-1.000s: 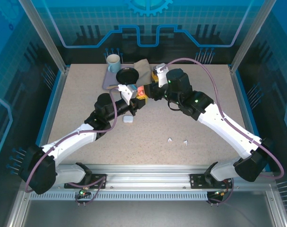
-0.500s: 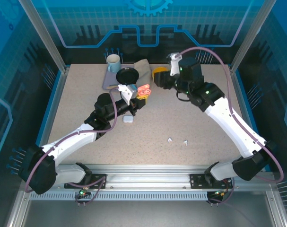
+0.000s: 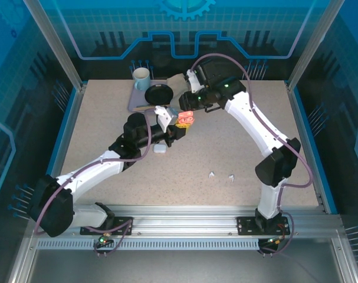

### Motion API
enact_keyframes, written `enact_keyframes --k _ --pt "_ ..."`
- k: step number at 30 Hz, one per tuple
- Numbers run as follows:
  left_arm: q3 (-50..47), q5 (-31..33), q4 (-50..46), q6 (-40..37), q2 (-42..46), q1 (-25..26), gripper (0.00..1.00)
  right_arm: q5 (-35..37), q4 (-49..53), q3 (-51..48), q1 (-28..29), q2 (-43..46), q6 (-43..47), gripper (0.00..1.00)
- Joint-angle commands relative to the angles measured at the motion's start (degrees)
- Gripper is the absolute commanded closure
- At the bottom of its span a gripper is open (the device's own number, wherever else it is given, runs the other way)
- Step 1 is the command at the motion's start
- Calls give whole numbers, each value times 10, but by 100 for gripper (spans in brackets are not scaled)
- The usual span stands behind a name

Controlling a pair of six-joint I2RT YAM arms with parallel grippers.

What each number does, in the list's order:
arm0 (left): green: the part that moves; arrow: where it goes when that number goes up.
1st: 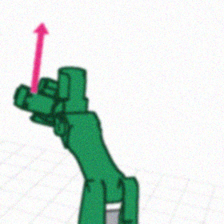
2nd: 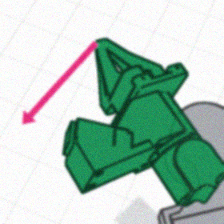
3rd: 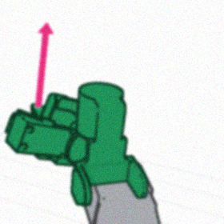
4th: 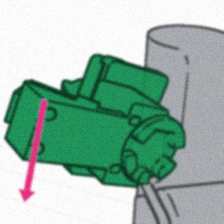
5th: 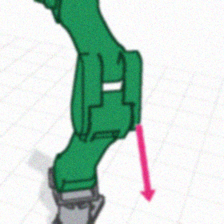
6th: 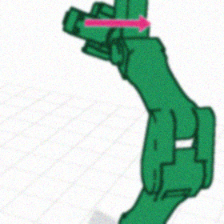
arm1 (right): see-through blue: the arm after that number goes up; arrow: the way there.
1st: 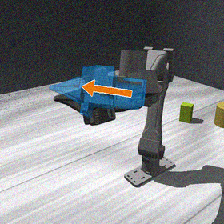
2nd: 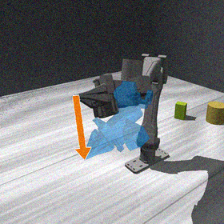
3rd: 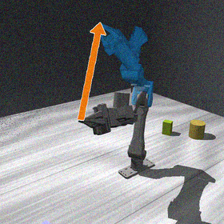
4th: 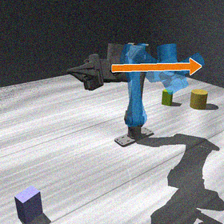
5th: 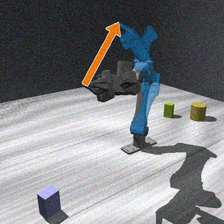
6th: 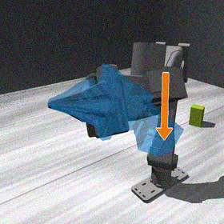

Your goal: Insert wireless bluetooth earbuds into charging case

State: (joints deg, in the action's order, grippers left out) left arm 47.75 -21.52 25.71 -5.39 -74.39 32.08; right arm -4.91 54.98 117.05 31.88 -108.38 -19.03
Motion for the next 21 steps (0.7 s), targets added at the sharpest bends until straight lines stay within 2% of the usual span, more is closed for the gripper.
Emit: enact_keyframes --k 1,3,10,14,18,21 --pt "28 14 6 -10 -11 3 100 -15 46 7 10 26 24 63" --pt "36 33 4 -3 -21 1 100 -8 43 -28 19 54 26 65" --pt "63 26 -2 22 -53 -4 100 57 -7 -179 29 172 -4 64" --pt "78 18 -15 46 -80 -4 100 98 -42 -257 -23 226 -66 62" --pt "108 8 -48 85 -130 0 100 81 -89 -362 -82 280 -117 60" --pt "142 13 -82 128 -185 12 100 79 -112 -428 -103 313 -139 60"
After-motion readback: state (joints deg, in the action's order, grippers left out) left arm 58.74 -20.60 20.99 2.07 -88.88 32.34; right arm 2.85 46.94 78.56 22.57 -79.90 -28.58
